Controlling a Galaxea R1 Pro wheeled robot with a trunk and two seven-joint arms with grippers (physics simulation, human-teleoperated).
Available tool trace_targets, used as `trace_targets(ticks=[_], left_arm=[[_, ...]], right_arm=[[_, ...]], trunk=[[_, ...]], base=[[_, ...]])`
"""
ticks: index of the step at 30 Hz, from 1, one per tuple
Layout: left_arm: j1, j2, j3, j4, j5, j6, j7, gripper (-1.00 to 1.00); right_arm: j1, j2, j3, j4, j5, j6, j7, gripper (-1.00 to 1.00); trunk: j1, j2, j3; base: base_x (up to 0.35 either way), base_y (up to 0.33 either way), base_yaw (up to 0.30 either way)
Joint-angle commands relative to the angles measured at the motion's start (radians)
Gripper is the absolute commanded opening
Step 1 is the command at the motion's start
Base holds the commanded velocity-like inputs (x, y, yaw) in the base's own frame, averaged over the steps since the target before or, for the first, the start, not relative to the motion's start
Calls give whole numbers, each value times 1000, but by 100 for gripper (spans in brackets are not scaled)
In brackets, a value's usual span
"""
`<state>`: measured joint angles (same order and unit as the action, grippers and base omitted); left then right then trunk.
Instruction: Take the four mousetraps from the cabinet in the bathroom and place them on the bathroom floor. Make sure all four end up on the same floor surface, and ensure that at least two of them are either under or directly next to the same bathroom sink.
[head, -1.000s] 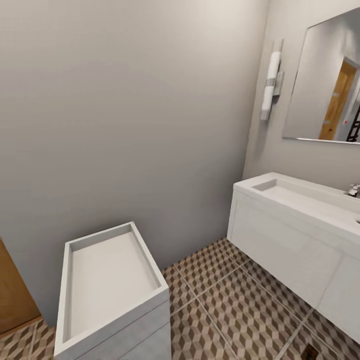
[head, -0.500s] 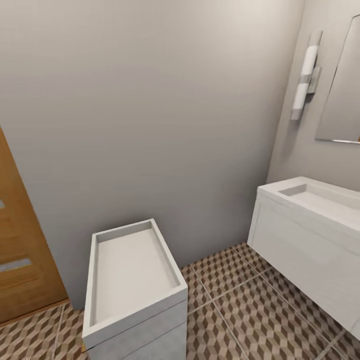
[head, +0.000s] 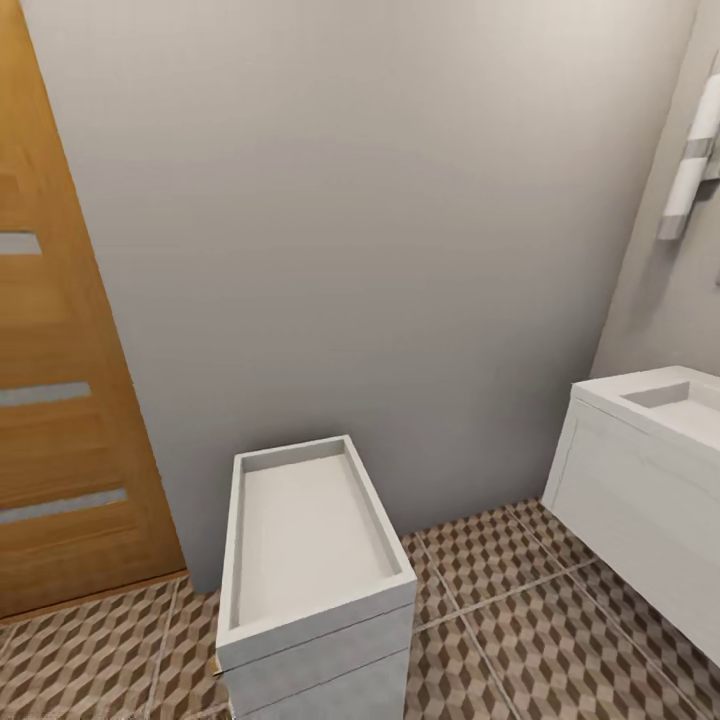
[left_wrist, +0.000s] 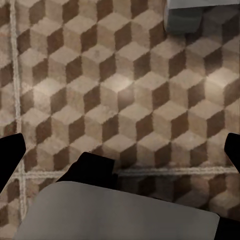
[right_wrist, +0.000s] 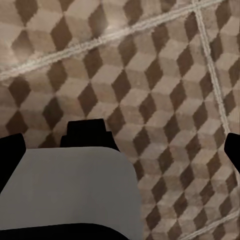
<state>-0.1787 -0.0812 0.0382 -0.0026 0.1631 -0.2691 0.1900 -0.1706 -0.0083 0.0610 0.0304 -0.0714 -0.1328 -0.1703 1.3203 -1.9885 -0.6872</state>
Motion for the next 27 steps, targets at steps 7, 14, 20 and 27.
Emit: trace_targets(ticks=[7,14,20,27], left_arm=[[-1,0,3,1,4,-4,0,100],[-1,0,3,1,4,-4,0,100],[-1,0,3,1,4,-4,0,100],[-1,0,3,1,4,-4,0,100]], right_arm=[[-1,0,7,3,-8,-7,-1,100],[-1,0,7,3,-7,-7,-1,100],[-1,-1,7,3,-8,-7,-1,100],[-1,-1,7,3,-7,-7,-1,100]], trunk=[[0,0,-1],[0,0,-1],[0,0,-1],[0,0,-1]], base=[[0,0,284],[0,0,285],[0,0,285],[0,0,284]])
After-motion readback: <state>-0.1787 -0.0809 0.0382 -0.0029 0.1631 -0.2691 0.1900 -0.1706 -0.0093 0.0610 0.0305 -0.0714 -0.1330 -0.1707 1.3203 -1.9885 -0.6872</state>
